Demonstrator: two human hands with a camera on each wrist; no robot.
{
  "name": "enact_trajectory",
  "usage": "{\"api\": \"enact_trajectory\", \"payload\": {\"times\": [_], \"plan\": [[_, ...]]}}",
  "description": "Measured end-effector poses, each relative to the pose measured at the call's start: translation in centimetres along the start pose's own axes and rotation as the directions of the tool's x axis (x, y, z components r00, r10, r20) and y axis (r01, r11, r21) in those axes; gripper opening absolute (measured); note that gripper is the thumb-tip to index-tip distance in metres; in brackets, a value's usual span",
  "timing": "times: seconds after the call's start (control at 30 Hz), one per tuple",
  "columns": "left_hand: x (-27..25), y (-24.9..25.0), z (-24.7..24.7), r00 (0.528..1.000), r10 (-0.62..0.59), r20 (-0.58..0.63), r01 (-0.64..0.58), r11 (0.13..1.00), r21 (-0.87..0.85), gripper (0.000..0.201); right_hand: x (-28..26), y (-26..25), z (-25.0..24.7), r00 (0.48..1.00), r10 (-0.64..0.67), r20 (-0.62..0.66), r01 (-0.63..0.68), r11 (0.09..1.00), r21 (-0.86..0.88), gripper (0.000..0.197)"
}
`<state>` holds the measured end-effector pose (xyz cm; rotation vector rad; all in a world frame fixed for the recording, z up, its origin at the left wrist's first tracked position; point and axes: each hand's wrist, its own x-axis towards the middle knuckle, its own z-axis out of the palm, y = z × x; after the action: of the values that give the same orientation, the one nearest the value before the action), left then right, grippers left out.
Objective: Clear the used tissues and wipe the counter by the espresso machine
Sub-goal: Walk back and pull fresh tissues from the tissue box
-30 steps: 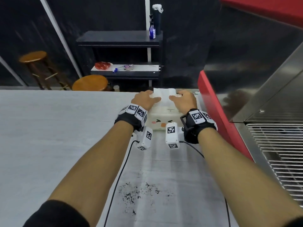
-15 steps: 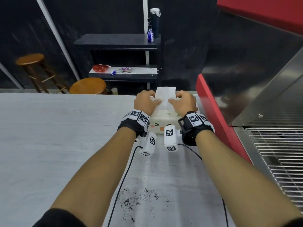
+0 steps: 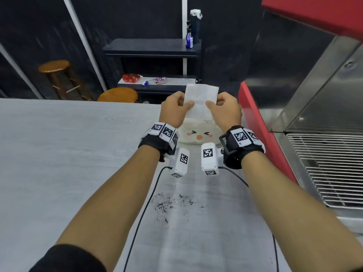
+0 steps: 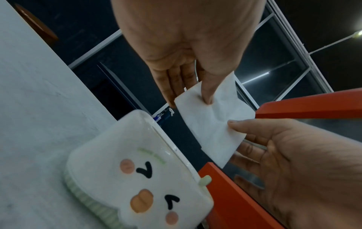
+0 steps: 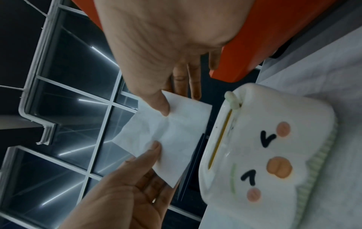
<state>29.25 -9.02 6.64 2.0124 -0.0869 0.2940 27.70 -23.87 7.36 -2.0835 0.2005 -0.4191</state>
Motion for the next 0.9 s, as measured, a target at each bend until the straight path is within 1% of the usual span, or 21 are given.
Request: {"api": "enact_trajectory", "payload": {"times": [0.07,0.17,0.23,0.3,0.4,0.53,0.6,0.7,0.8,0.9], "plan": [[-1.6,0.3,-0.8,1.000,0.005,0.010,-0.005,1.000,-0.018,0.015,-1.5,-0.2,-0.4,0.999,-0.020,0.034,0.019,0.999,0.050,0.013],[-5.0,0.8,-2.3,1.000,0.008,0.001,-0.008,0.999,-0.039,0.012,-4.7,-0.3,-1.0,0.997,-0.048,0.057,0.042,0.993,0.107,0.021],[-7.2,0.9,-3.1,1.000,-0.015,0.010,0.015,0.997,-0.076,0.013,-6.6,-0.3,-1.3,0.996,-0.060,0.071,0.050,0.990,0.129,0.023],[-9.6,0.7,-4.2,0.998,-0.047,0.033,0.049,0.995,-0.082,0.016,-8.9,-0.3,-1.3,0.993,-0.066,0.100,0.056,0.993,0.106,0.026],[-12.6,-0.3,-5.8,0.994,-0.088,0.068,0.091,0.995,-0.039,0.020,-11.8,-0.4,-1.1,0.988,-0.039,0.153,0.029,0.997,0.065,0.027],[-16.3,-2.4,-8.2,0.985,-0.141,0.101,0.144,0.989,-0.018,0.016,-16.2,-0.5,-0.3,0.980,-0.024,0.199,0.018,0.999,0.032,0.014],[-18.1,-3.7,-9.4,0.977,-0.172,0.126,0.174,0.985,-0.005,0.015,-18.5,-0.6,0.2,0.975,0.002,0.221,-0.005,1.000,0.010,0.016],[-20.9,-5.3,-11.1,0.969,-0.200,0.147,0.193,0.979,0.064,0.020,-21.7,-0.5,1.2,0.962,0.048,0.267,-0.045,0.999,-0.021,0.017],[-23.5,-7.0,-12.6,0.961,-0.233,0.151,0.220,0.970,0.099,0.022,-24.5,0.2,2.5,0.944,0.070,0.323,-0.049,0.996,-0.074,0.020],[-25.5,-8.2,-13.5,0.950,-0.260,0.172,0.241,0.963,0.122,0.022,-26.5,0.8,3.5,0.932,0.096,0.349,-0.053,0.990,-0.132,0.021]]}}
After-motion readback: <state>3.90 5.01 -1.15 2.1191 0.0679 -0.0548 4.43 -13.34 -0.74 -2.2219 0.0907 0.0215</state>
